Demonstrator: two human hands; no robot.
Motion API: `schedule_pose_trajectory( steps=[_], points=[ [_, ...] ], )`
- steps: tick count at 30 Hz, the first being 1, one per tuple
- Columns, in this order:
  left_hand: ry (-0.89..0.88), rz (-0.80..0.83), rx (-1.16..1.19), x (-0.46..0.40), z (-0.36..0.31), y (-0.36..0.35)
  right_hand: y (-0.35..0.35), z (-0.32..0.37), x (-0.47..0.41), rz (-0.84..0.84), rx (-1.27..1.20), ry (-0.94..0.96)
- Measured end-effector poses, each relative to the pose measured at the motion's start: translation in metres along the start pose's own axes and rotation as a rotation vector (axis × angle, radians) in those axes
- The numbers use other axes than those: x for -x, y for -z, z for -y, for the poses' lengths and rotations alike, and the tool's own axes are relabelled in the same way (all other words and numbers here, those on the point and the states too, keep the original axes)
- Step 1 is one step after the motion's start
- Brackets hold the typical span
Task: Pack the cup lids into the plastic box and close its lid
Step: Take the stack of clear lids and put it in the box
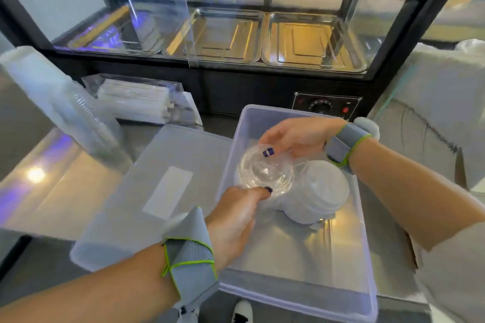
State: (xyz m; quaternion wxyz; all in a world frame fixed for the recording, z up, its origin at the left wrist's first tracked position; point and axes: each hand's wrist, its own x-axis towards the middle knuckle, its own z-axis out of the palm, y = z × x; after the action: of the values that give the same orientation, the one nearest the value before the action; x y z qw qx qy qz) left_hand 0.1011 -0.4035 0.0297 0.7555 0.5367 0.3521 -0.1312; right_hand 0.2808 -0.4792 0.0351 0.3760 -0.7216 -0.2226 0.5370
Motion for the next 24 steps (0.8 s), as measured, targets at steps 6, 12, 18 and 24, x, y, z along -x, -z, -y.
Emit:
schedule_pose_trajectory(
  steps=[6,12,18,24],
  points=[
    [0.072,-0.144,0.123,-0.007,0.003,-0.003,-0.004,-0.003,-0.019,0.086,0.058,-0.005],
    [0.085,-0.213,0.21,-0.013,0.011,-0.003,0.0,0.001,-0.03,0.161,0.144,0.063],
    [0.063,-0.229,0.163,-0.024,0.016,-0.001,0.003,-0.005,-0.041,0.195,0.227,0.007],
    [0.183,-0.285,0.295,-0.03,0.02,-0.008,-0.005,-0.011,-0.054,0.279,0.228,-0.089]
  ],
)
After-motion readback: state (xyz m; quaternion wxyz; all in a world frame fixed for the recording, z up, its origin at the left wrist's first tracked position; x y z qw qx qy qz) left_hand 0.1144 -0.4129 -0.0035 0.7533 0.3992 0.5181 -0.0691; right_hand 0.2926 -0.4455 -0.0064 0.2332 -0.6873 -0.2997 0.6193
